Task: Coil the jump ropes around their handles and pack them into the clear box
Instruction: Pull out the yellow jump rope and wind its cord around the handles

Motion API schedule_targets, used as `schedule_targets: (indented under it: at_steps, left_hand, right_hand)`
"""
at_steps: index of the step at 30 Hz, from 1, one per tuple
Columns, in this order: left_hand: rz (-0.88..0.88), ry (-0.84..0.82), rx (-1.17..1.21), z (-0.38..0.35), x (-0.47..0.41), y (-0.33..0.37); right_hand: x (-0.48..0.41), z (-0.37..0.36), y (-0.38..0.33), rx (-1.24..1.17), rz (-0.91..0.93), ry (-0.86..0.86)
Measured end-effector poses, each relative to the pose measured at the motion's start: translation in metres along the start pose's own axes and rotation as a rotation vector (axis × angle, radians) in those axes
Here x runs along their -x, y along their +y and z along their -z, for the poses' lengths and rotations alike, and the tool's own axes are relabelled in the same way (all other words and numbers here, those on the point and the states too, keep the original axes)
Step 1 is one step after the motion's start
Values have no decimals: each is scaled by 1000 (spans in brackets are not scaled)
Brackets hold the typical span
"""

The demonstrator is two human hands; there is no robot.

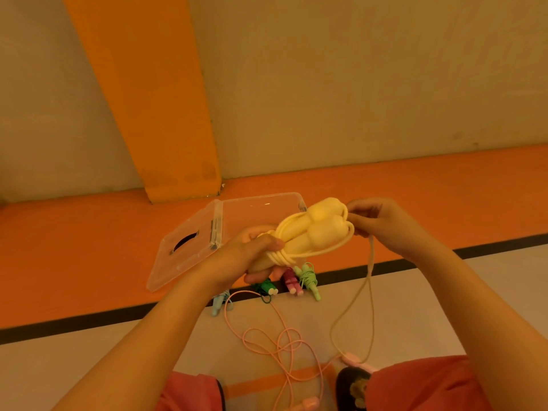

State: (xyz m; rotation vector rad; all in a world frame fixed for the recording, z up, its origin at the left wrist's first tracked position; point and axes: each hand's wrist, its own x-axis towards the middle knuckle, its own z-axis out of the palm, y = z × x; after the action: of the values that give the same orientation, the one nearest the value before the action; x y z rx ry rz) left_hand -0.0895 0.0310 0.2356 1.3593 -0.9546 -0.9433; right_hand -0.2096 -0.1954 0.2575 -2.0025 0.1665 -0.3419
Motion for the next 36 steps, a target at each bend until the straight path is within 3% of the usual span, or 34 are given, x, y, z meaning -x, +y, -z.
schedule_targets:
  at_steps: [7,17,24,31,34,36]
  left_hand:
    - [-61,154,169,-8,-10,0]
    - [-76,267,331,-8,-14,3]
    - [-27,389,224,4,-13,3]
    - [3,603,215,29,-12,0]
    - [43,721,36,38,-11,-6]
    - [76,701,-193,40,-10,-11]
  right_hand:
    - [-3,-9,1,126,12,24]
    - [-12,-49,6,333,9,-145]
    - [-15,-46,7,495,49,6]
    - [-6,-40,2,625,68,-34]
    - [-2,-45,-6,785,145,-35]
    - [-3,-48,-13,835,237,4]
